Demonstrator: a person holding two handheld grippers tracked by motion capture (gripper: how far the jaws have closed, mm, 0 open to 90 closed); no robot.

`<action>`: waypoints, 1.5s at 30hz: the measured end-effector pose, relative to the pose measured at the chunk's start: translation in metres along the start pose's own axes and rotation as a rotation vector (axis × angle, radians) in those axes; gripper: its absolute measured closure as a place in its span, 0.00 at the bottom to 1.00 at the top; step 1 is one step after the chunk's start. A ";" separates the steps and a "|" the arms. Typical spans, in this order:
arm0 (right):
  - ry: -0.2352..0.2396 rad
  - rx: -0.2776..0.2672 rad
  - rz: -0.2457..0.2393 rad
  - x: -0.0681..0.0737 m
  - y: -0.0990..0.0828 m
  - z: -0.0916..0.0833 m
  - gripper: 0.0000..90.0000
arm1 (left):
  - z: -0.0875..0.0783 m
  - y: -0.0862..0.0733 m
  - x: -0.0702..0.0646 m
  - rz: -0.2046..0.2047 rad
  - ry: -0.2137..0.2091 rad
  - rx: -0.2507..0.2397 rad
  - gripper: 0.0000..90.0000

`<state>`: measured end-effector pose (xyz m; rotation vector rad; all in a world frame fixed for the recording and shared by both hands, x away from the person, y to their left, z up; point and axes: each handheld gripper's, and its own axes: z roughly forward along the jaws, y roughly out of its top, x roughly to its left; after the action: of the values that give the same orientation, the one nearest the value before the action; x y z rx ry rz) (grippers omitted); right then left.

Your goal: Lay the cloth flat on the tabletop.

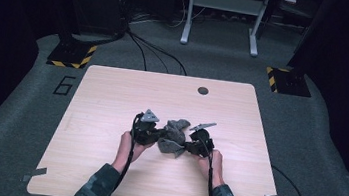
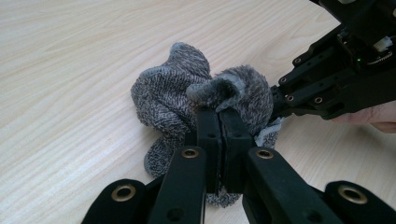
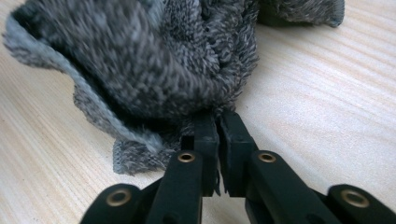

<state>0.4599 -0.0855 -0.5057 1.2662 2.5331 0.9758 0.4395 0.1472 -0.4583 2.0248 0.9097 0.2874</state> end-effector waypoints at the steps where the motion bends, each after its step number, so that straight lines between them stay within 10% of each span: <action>1: -0.004 -0.004 0.000 0.000 0.000 0.000 0.98 | -0.002 0.000 0.001 0.000 0.001 -0.006 0.98; 22: -0.142 -0.105 0.023 -0.030 0.000 -0.074 0.99 | -0.056 -0.019 0.058 -0.145 0.096 -0.050 0.98; 28: -0.121 -0.084 0.053 -0.039 0.001 -0.068 0.96 | -0.048 -0.029 0.071 -0.187 0.120 -0.007 0.97; 37: -0.138 -0.073 0.063 -0.041 0.000 -0.057 0.61 | -0.039 -0.048 0.083 -0.279 0.162 0.063 0.45; 45: -0.132 -0.132 0.047 -0.034 -0.011 -0.075 0.47 | -0.048 -0.062 0.067 -0.236 0.164 0.057 0.37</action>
<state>0.4443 -0.1522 -0.4593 1.3116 2.3107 1.0148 0.4312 0.2458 -0.4882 1.9424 1.2599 0.3032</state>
